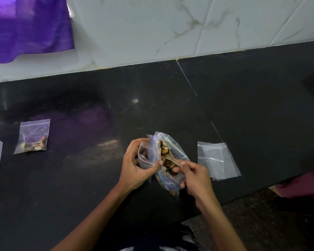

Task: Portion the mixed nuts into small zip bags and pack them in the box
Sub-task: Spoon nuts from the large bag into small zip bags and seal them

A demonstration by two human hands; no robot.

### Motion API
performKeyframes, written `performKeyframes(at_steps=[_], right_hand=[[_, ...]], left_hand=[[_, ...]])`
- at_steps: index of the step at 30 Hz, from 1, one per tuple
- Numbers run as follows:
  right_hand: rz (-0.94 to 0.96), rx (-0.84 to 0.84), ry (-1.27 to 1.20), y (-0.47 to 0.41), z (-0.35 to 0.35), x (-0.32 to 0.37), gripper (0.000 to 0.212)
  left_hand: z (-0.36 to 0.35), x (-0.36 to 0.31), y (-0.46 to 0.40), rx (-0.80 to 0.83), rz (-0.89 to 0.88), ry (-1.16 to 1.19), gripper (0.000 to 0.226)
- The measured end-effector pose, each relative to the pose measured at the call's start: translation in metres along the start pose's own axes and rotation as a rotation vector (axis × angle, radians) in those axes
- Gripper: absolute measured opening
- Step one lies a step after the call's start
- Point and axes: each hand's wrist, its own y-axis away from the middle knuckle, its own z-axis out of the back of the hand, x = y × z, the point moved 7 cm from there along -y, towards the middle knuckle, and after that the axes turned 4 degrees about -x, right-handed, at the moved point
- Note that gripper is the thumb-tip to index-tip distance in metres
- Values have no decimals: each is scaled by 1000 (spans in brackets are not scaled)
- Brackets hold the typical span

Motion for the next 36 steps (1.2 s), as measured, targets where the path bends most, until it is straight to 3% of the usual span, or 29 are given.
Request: performKeyframes(at_steps=[8, 27, 36], right_hand=[[5, -40, -7, 14, 15, -7, 17], [73, -100, 9, 39, 51, 11, 19], [295, 58, 27, 82, 33, 70, 19]], left_hand=[[7, -28, 3, -99, -7, 10, 49], [3, -48, 20, -92, -14, 63, 45], [-4, -48, 15, -64, -75, 17, 37]])
